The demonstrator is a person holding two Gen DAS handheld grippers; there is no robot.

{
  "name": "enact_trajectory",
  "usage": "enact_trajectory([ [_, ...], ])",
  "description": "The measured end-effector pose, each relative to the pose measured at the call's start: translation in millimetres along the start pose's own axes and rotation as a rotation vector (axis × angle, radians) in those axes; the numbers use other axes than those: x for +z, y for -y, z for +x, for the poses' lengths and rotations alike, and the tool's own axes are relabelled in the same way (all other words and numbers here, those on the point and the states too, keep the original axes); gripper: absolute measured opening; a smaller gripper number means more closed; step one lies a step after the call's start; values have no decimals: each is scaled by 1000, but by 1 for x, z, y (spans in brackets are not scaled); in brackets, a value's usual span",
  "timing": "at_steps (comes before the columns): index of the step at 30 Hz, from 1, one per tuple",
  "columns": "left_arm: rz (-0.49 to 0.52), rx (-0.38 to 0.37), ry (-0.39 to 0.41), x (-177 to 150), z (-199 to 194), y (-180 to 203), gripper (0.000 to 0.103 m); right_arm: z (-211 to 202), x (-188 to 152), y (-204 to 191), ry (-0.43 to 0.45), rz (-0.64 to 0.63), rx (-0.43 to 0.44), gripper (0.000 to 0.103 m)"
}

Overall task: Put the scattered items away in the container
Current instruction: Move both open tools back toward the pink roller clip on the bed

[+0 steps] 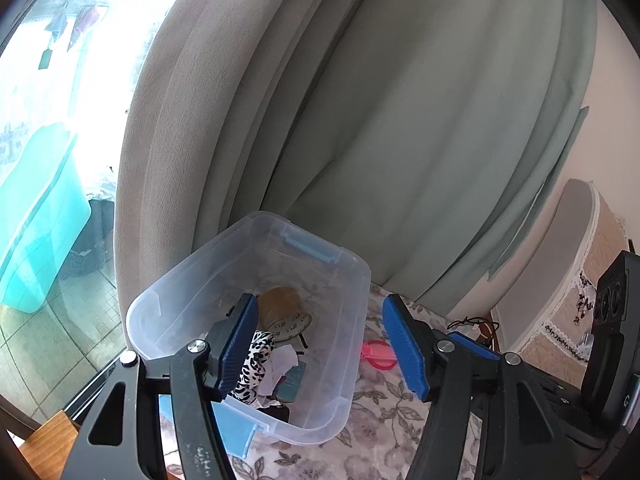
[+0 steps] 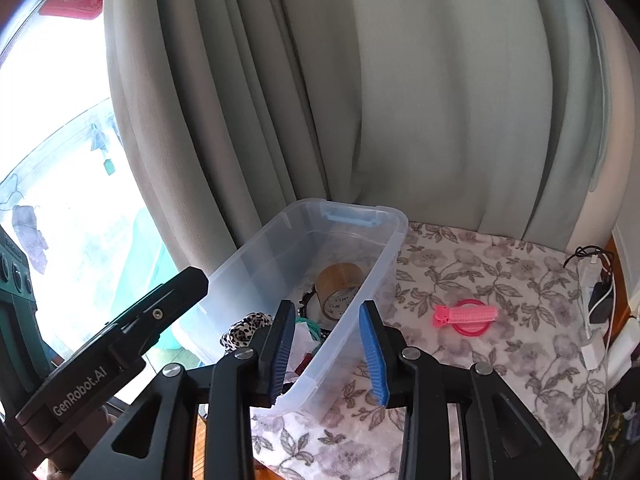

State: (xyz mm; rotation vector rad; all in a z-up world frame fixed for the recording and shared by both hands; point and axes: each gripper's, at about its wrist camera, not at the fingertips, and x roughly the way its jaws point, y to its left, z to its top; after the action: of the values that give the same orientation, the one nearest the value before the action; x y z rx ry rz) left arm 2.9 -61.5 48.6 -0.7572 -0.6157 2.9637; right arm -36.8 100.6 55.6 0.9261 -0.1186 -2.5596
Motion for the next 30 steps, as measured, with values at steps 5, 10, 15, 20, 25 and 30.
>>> enact_trajectory([
  [5,61,-21,-9,-2,-6,27,66,-20,-1,24,34,52,-28,38],
  [10,116,-57,-36,-11,1,55,71,-37,-6,50,53,95,-65,43],
  [15,164,-92,-57,-21,10,79,71,-47,-14,78,64,149,-98,47],
  [20,222,-106,-72,-32,19,102,71,-56,-24,110,68,223,-130,49],
  [25,285,-118,-120,-46,36,122,71,-55,-36,142,47,286,-153,49],
  [30,328,-112,-186,-61,56,132,71,-42,-48,166,3,339,-172,49],
])
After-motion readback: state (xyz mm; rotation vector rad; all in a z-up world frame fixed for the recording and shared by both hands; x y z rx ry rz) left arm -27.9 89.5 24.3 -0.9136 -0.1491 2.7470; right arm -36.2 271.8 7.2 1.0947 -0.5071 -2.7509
